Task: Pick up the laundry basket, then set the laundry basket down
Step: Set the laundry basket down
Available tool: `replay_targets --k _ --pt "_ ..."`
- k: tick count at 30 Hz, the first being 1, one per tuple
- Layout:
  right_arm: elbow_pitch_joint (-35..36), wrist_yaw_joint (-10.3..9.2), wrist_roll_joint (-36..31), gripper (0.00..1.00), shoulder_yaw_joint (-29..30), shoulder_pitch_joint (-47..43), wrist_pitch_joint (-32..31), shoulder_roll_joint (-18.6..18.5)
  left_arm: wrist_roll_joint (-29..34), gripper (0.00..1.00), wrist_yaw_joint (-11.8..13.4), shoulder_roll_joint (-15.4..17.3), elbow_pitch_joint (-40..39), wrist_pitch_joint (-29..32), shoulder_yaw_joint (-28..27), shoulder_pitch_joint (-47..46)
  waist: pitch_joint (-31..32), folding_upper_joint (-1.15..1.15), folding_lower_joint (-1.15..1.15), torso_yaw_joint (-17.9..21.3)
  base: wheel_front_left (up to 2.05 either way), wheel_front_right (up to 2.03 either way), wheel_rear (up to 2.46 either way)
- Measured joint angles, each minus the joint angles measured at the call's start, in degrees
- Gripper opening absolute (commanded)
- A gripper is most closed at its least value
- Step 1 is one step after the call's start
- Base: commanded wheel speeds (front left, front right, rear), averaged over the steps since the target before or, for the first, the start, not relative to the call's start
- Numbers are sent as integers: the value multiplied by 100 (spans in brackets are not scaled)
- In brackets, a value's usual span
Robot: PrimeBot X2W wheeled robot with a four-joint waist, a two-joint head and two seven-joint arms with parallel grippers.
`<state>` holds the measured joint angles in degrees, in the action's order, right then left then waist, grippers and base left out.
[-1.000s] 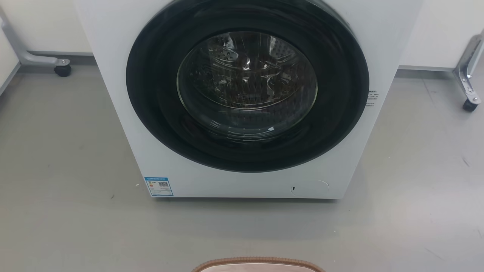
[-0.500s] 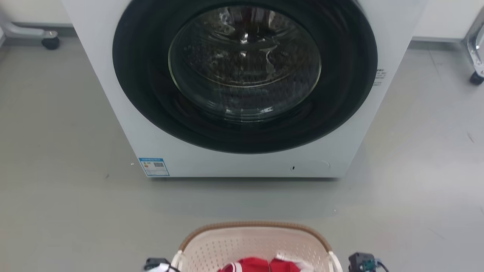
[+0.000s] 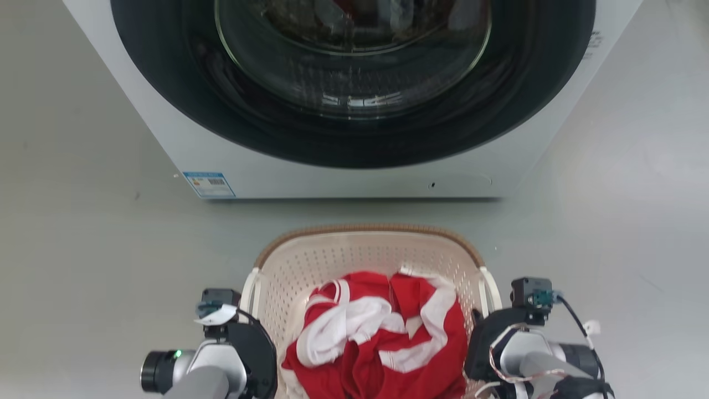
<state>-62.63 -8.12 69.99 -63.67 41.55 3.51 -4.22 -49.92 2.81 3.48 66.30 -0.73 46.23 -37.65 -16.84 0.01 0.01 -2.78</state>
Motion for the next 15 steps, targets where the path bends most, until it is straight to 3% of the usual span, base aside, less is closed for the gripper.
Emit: replay_targets --k 15 --pt "-269 4 -211 0 60 1182 245 -9 67 0 29 1 -30 -164 -104 -1129 -1255 1 0 -13 0 0 0"
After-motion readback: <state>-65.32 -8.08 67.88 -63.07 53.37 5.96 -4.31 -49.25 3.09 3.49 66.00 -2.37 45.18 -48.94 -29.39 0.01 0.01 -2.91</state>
